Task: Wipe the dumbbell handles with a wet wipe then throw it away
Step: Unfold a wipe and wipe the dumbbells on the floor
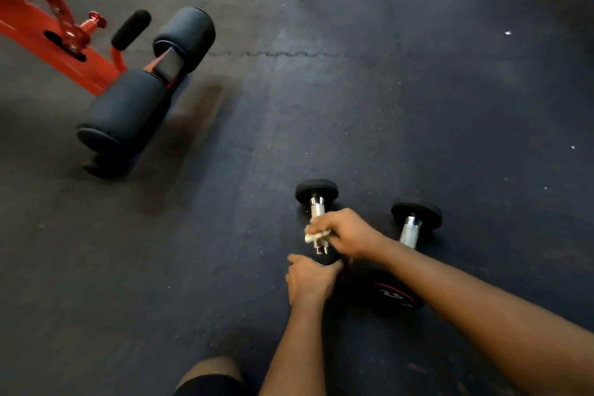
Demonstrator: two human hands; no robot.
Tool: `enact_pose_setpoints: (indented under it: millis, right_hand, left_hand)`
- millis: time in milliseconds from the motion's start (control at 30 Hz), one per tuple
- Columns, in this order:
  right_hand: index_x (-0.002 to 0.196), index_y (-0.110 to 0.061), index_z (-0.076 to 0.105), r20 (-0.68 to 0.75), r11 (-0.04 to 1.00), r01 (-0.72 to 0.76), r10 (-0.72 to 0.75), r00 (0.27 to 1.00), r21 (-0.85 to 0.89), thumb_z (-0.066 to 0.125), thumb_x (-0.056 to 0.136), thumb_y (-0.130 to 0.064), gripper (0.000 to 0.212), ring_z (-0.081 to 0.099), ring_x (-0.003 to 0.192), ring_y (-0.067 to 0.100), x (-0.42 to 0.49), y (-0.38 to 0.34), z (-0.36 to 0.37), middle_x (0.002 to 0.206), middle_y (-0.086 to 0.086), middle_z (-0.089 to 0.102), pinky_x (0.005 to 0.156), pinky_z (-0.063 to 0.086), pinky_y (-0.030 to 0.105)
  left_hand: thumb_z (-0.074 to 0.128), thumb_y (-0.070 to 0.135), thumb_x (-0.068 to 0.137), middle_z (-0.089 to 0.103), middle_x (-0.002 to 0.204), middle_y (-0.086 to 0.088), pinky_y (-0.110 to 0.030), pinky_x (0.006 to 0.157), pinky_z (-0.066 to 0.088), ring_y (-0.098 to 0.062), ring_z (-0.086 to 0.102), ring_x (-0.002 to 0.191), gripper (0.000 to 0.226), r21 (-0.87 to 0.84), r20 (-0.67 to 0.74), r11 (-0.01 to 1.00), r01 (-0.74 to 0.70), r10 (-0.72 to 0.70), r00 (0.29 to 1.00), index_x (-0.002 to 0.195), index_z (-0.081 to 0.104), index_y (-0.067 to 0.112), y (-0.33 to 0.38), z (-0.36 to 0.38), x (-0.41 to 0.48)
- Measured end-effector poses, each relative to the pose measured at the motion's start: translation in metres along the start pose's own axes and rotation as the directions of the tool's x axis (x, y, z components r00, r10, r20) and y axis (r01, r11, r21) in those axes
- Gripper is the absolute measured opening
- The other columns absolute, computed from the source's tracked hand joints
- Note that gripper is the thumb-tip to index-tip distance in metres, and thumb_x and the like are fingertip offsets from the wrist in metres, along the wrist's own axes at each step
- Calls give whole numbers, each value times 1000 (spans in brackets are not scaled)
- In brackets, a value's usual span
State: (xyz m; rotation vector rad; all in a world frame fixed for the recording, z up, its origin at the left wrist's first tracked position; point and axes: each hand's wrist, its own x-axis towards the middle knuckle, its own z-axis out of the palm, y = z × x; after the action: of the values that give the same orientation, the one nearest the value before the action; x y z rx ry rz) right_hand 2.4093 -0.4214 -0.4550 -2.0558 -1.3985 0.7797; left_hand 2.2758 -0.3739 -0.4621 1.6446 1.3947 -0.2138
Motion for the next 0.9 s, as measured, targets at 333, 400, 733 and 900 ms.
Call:
enact_pose_setpoints:
  millis: [333, 400, 733, 900]
  right_hand:
    - [115, -55, 63, 349, 794, 288, -102, 932, -535, 53, 90, -36, 33, 40, 98, 18, 25, 6, -9, 92, -16, 37, 86, 33, 33]
    - [114, -54, 64, 340, 818, 268, -94, 936, -509, 52, 91, -31, 35, 42, 93, 13, 25, 5, -18, 87, -18, 41, 82, 30, 30]
    - [115, -49, 66, 193, 865, 60, 42, 980, -498, 58, 89, -21, 39, 67, 100, 20, 33, -5, -27, 113, -8, 70, 84, 51, 32]
    - [115, -39, 69, 290, 807, 138, 42, 956, -574, 59, 89, -22, 32, 67, 99, 25, 34, -17, -15, 114, -3, 69, 84, 54, 38]
  left_hand:
    - [84, 68, 32, 56, 126, -14, -46, 100, 51, -34, 56, 122, 118, -129, -24, 992, 10, -14, 1000, 121, 38, 7, -3, 12, 9]
    - [86, 67, 34, 56, 125, -13, -46, 100, 51, -33, 57, 121, 114, -119, -25, 993, -3, 0, 1000, 119, 38, 8, -3, 11, 9]
    - [94, 56, 47, 51, 133, -15, -44, 106, 47, -34, 51, 128, 110, -117, -30, 993, -27, 23, 999, 127, 37, 6, 0, 8, 2]
    - [94, 56, 48, 51, 133, -16, -44, 105, 48, -33, 52, 127, 109, -105, -32, 994, -30, 27, 999, 126, 37, 6, 0, 8, 3]
